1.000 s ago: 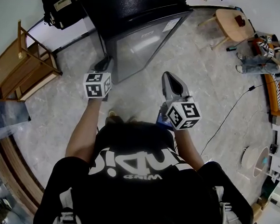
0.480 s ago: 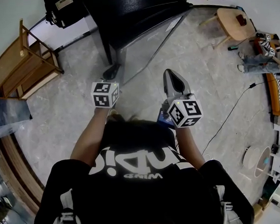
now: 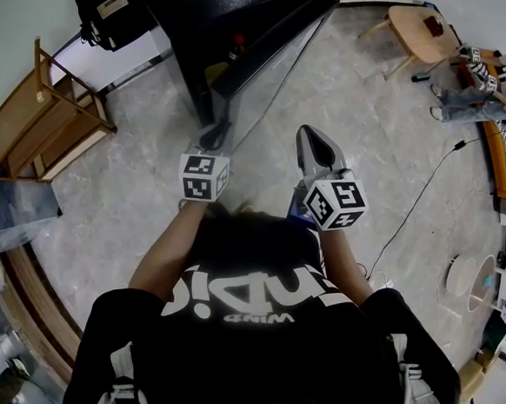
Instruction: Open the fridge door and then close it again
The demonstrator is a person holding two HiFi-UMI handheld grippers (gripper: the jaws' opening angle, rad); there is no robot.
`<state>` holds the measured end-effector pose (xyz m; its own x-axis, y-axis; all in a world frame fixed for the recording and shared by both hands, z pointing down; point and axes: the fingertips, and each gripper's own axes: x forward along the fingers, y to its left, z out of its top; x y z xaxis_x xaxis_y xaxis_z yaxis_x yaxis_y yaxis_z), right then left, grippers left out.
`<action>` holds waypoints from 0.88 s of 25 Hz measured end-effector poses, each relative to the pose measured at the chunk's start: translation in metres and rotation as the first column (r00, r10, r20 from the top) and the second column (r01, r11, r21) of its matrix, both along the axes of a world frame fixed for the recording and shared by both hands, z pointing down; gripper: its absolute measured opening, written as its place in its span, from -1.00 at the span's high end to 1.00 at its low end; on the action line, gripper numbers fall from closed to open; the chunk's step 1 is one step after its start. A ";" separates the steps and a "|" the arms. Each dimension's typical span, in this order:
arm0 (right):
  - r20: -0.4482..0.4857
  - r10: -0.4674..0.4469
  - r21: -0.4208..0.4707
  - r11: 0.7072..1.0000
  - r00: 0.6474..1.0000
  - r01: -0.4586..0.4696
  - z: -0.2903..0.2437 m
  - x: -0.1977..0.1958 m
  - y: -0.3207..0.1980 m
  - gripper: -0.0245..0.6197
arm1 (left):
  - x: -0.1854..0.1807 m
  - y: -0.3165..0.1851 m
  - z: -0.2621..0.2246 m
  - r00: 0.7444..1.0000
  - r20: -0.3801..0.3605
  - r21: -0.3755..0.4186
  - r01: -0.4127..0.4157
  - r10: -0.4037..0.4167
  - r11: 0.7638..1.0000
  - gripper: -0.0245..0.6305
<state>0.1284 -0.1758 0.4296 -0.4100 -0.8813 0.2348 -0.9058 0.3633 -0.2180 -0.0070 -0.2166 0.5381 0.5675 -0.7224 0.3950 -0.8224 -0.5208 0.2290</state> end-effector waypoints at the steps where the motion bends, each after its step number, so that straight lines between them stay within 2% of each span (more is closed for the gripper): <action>1: 0.001 0.007 -0.001 1.000 1.000 -0.007 0.000 0.003 0.002 0.93 | 0.003 0.003 0.000 1.000 0.000 -0.001 -0.007 0.007 1.000 0.78; 10: 0.013 0.040 -0.005 0.999 0.999 -0.040 0.000 0.017 0.016 0.93 | 0.025 0.023 -0.003 0.995 0.021 -0.017 -0.096 0.097 0.995 0.81; 22: 0.013 0.036 -0.002 0.999 0.999 -0.035 0.001 0.016 0.019 0.93 | 0.040 0.037 -0.002 0.987 -0.014 -0.037 -0.159 0.158 0.987 0.83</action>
